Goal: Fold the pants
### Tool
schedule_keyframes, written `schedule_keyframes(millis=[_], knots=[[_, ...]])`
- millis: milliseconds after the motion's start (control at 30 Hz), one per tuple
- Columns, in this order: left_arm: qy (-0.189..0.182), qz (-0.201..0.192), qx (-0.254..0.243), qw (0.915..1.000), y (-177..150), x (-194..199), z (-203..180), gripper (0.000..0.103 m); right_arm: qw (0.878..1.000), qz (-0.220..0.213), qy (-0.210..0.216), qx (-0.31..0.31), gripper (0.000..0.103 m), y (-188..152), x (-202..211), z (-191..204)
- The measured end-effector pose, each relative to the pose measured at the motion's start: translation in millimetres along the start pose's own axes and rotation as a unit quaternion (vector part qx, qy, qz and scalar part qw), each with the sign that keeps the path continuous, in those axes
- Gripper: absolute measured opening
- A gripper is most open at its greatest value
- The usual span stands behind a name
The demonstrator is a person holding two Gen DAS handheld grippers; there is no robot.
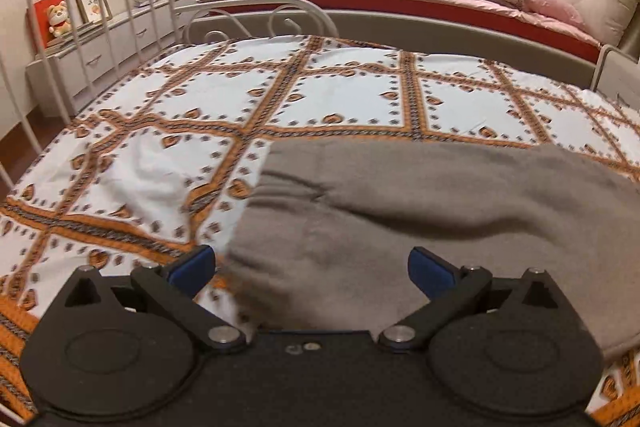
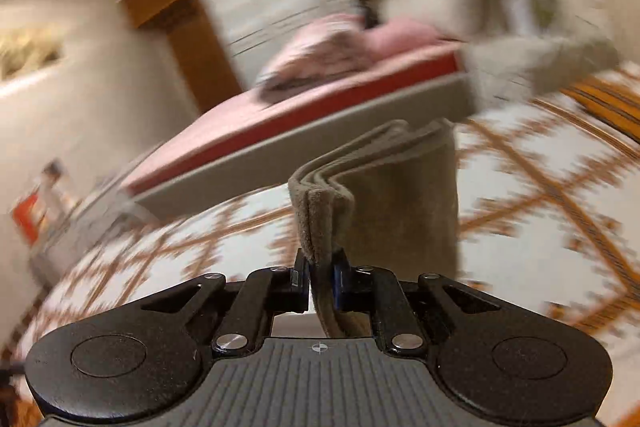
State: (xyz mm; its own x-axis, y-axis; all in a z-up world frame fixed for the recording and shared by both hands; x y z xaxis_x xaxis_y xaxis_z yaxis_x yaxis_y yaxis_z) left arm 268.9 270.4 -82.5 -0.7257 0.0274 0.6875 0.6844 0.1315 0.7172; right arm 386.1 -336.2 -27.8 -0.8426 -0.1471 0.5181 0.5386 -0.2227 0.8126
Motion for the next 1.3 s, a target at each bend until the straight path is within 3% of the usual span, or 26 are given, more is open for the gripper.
schedule_keyframes(millis=[167,233,300,367,533,600,667,767,867,933,967,1000,1033,1133,1200,1300], knots=[[0.013,0.005,-0.003,0.9999,-11.5,12.6,19.6,0.097,0.989,0.026,0.079,0.123,0.012,-63.3,-18.4,135.4],[0.015,0.007,0.006,0.9998,-16.3,16.4,28.7,0.097,0.973,0.057,0.125,0.185,0.018,-115.2,-24.3,188.1],[0.017,0.005,0.024,0.9996,-19.5,20.3,38.6,0.097,0.949,0.127,0.156,0.243,0.021,-165.1,-32.1,218.9],[0.014,-0.001,0.045,0.9989,-22.3,24.8,47.6,0.097,0.95,0.122,0.153,0.243,0.021,-181.0,-30.6,219.7],[0.009,-0.004,0.073,0.9973,-24.0,23.9,58.1,0.097,0.964,0.1,0.162,0.187,0.021,-162.6,-35.4,201.8],[-0.001,-0.005,0.079,0.9969,-23.1,22.2,55.1,0.097,0.96,0.114,0.182,0.18,0.021,-164.9,-29.7,205.5],[-0.008,-0.004,0.074,0.9972,-22.5,20.4,50.8,0.097,0.941,0.174,0.182,0.225,0.021,-189.3,-34.3,214.6],[-0.009,0.0,0.064,0.9979,-23.3,19.4,46.9,0.097,0.942,0.159,0.226,0.191,0.021,-186.5,-22.7,214.7],[-0.009,0.0,0.071,0.9974,-23.7,18.4,47.9,0.097,0.956,0.127,0.207,0.162,0.021,-165.5,-27.2,205.1],[-0.015,0.001,0.079,0.9968,-23.2,16.4,46.3,0.097,0.964,0.127,0.165,0.164,0.021,-162.2,-42.3,200.9],[-0.018,0.002,0.078,0.9968,-22.6,14.6,43.7,0.097,0.961,0.148,0.16,0.168,0.021,-170.1,-51.7,202.2],[-0.02,0.003,0.075,0.997,-21.8,13.1,41.3,0.097,0.949,0.2,0.171,0.173,0.021,-184.3,-63.1,206.4],[-0.022,0.005,0.072,0.9972,-21.1,11.4,38.7,0.097,0.946,0.207,0.183,0.168,0.021,-185.3,-64.5,209.1],[-0.027,0.007,0.064,0.9975,-19.6,7.0,31.0,0.097,0.96,0.167,0.185,0.124,0.021,-154.9,-68.8,210.8],[-0.028,0.009,0.063,0.9976,-18.6,3.9,27.1,0.097,0.97,0.149,0.159,0.11,0.021,-140.3,-83.4,213.4],[-0.029,0.012,0.062,0.9976,-18.3,0.1,22.5,0.097,0.97,0.172,0.118,0.121,0.022,-146.3,-113.9,214.0]])
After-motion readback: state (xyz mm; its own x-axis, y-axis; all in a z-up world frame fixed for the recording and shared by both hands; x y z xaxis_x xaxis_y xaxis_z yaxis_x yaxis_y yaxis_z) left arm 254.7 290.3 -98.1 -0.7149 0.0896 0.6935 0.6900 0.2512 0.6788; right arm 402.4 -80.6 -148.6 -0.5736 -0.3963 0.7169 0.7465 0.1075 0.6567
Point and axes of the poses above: each gripper's, at about its wrist camera, not at the fingertips, and x roughly against the way its jaws point, z to its left, y to its top, the point moved 7 cm from there along -x, roughly the way its jaws point, and after that the axes turned 15 degrees about -y, right-handed, at the moved point
